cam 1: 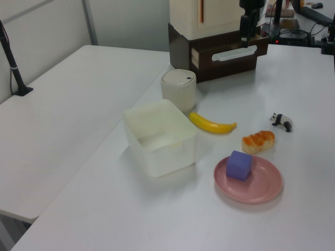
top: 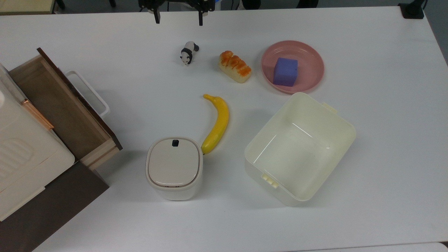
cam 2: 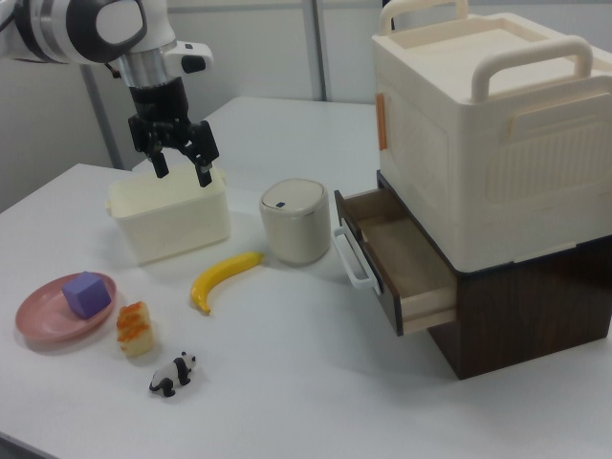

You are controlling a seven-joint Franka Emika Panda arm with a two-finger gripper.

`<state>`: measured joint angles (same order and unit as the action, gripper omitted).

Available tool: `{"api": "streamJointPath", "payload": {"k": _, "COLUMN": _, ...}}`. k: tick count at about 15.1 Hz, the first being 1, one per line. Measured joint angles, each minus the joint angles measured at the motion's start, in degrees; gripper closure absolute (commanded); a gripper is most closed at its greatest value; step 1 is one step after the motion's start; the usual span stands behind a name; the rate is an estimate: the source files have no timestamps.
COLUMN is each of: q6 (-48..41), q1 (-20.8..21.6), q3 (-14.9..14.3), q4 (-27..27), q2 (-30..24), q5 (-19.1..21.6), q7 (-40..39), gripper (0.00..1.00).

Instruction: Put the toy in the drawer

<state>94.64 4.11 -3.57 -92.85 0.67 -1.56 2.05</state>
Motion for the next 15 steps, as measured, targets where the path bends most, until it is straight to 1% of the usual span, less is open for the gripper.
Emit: {"api": "streamJointPath", "payload": {"k": 15, "q6": -0.60, "q1": -0.07, "q3": -0.25, "q4": 0.32, "q2": 0.01, "q5": 0.00, "q7": 0.79, "gripper": 0.00}}
